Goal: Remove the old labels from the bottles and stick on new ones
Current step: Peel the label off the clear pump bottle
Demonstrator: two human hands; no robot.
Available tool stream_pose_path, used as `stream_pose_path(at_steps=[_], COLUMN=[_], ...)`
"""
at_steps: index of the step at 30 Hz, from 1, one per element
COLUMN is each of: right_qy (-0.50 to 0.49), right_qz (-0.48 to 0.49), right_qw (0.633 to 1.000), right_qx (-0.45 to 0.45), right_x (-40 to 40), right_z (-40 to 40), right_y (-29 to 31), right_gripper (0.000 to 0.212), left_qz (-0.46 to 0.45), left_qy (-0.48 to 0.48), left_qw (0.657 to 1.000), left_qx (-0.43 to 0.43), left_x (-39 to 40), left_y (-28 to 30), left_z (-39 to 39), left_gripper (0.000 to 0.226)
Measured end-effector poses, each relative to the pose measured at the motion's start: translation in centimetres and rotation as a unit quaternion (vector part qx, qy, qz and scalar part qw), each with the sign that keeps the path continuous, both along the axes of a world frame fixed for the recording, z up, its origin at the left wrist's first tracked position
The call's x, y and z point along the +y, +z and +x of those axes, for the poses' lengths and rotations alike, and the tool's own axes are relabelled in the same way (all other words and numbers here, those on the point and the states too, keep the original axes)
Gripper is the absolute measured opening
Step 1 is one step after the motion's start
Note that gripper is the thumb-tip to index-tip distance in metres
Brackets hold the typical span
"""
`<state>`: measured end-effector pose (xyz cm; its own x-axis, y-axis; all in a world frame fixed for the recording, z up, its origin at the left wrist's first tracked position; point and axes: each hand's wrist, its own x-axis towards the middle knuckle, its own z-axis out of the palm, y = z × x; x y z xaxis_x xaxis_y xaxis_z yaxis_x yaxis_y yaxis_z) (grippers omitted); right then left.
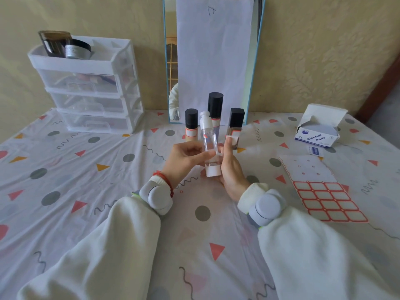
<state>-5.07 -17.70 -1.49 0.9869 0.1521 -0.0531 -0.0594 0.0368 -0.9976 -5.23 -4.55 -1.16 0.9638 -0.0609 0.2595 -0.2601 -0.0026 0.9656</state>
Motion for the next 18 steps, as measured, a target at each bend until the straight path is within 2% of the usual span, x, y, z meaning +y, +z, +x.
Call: stream_pose_path(at_steps=[4,6,12,14,16,18], right_qy=[0.023,0.033,0.009,0.002,-0.01,-0.011], right_qz=[-0.063,-0.066,-0.058,-0.087,-0.117,-0.157], right_qw=[0.997,0.997,0.997,0.993,0.987,0.979], right_qx=[-0.022,-0.026,-0.053,-0.079,-0.111,-0.131], right_x=[0.2,0.28,-0.01,-0.14,-0.31,-0.37], right_z=[-0.3,-0.42,-0.28,-0.12,0.04,0.0], right_y=[-0.23,-0.23,0.06,0.06,-0.19,-0.33], right_gripper=[0.088,0.093,0.08,0.073,0.058,0.053], left_qz=[0.04,0.051,-0.03,-0.052,-0.066,-0.07], left_qy=[-0.013,-0.015,0.032,0.046,0.049,0.047], left_qw=[0.999,0.999,0.999,0.997,0.996,0.996], left_qx=[-0.006,-0.004,0.022,0.025,0.026,0.026], left_x=[-0.02,0.0,0.14,0.21,0.22,0.22], left_y=[-0.13,-0.16,0.03,0.15,0.25,0.28], left_z=[-0.03,-0.01,0.36,0.41,0.34,0.33], left_gripper=[0.006,0.004,0.019,0.024,0.022,0.019])
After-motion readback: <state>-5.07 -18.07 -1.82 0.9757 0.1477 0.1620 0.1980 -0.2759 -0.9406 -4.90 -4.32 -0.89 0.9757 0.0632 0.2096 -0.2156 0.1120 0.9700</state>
